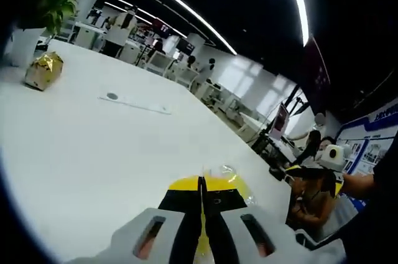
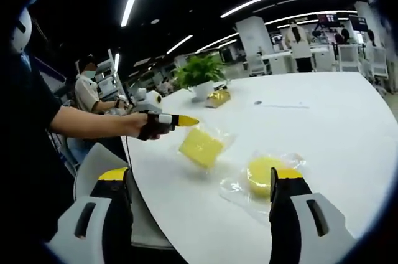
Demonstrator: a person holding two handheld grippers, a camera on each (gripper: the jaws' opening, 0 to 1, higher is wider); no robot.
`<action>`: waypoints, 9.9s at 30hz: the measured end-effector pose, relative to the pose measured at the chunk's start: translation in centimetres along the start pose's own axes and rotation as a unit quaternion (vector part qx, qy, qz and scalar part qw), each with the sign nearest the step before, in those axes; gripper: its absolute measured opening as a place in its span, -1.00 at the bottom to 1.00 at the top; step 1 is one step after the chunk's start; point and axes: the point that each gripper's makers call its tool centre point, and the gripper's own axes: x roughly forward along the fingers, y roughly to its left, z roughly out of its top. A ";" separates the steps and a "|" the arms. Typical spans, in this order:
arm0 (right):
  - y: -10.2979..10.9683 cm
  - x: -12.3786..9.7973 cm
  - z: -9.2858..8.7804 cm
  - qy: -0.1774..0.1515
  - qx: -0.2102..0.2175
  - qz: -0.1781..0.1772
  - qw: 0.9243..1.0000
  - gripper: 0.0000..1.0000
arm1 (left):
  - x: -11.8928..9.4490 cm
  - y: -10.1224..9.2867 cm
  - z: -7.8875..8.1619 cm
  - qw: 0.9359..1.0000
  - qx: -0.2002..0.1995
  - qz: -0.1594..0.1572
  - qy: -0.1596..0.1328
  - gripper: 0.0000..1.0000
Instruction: Compare the silicone blocks by pressing each to a similar depth, holding the contact briefly, and releasing to observe deformation and rebound differences across the visible hardness samples.
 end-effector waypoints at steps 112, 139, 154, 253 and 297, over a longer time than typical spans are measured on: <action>-3.4 -6.4 -3.1 0.060 0.016 -0.013 0.998 0.77 | -13.5 -9.8 -8.5 0.976 0.171 -0.070 0.117 0.98; -2.7 -8.2 -3.6 0.082 0.010 -0.016 0.996 0.63 | -7.2 -9.8 -5.8 0.973 0.129 -0.063 0.179 0.78; -2.3 -9.0 -3.8 0.077 0.013 -0.018 0.997 0.46 | -1.6 -11.2 -4.2 0.960 0.159 -0.092 0.213 0.65; -3.7 -11.2 -5.4 0.060 0.015 -0.072 0.995 0.16 | 15.0 -7.9 -6.3 0.976 -0.078 -0.069 0.190 -1.00; -0.9 -5.3 -5.1 0.085 -0.050 -0.001 0.995 0.05 | 3.6 -11.4 -1.7 0.984 0.056 -0.122 0.118 -1.00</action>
